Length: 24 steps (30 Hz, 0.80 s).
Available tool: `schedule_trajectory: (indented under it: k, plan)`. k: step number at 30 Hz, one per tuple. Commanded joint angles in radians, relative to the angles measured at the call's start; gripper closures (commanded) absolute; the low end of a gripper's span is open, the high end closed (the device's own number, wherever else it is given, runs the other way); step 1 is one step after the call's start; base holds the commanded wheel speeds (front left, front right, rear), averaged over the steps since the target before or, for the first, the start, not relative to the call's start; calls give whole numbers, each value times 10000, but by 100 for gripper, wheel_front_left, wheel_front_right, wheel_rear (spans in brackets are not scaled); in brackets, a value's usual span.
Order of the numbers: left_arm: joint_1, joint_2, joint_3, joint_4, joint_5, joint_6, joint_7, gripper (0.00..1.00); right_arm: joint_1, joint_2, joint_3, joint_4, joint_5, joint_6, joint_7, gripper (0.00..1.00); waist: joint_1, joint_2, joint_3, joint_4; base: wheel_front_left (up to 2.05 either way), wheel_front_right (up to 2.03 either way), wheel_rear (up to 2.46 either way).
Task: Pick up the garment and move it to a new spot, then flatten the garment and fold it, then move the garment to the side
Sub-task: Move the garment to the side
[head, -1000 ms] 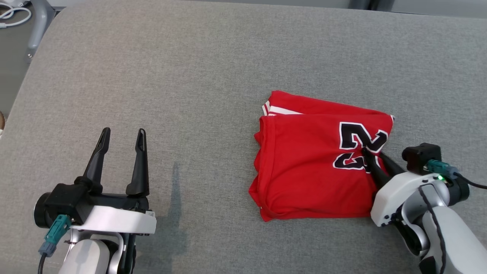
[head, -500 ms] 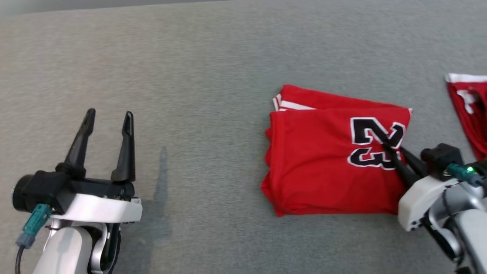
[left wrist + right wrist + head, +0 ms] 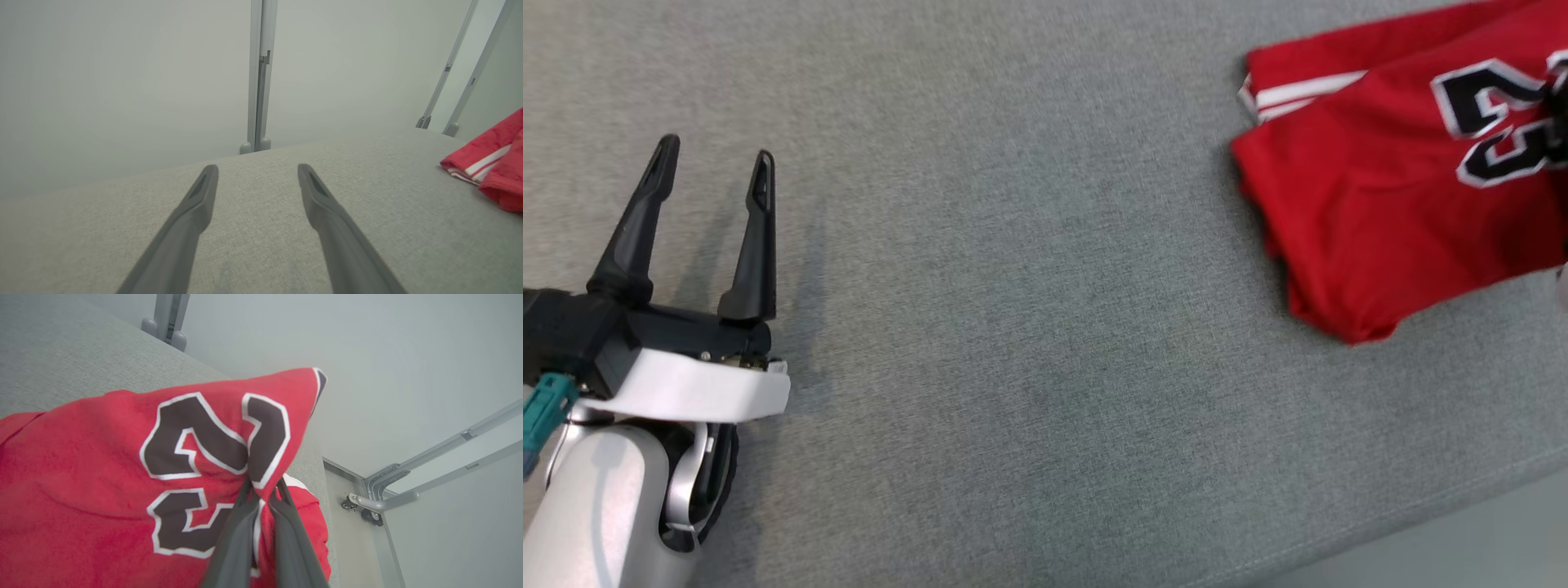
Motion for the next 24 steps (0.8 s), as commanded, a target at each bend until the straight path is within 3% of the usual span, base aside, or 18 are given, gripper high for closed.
schedule_trajectory:
  k: [1,5,10,11,12,13,18,24]
  plan:
    - [-259,115,15,-86,73,-43,53,0,-434,-179,29,376,145,-6,-141,100,0,0,606,-407,0,0,0]
    - [-588,203,-123,-245,180,-120,232,0,-1384,-677,-28,1612,311,-6,-589,100,0,0,983,-274,0,0,0]
    - [-810,252,-200,-276,216,-173,272,0,-2139,-771,-154,2787,440,-8,-1106,100,0,0,1235,-107,0,0,0]
    - [-831,255,-203,-257,217,-161,275,0,-2276,-683,-116,3070,439,-6,-1211,83,0,0,1261,-77,0,0,0]
    - [-834,256,-203,-245,214,-143,274,0,-2452,-632,-177,3408,404,-6,-1247,20,0,0,1285,-51,0,0,0]
    - [-850,247,-217,-219,209,-140,258,0,-2600,-565,-272,3803,381,-6,-1203,0,0,0,1298,-20,0,0,0]
    - [-821,113,-299,-44,120,-86,129,0,-3065,-87,-764,4956,185,-6,-1965,0,0,0,1136,145,0,0,0]
    - [-456,-115,-297,319,-97,42,-147,0,-2543,877,-1715,4779,301,-4,-2515,0,0,0,421,300,0,0,0]
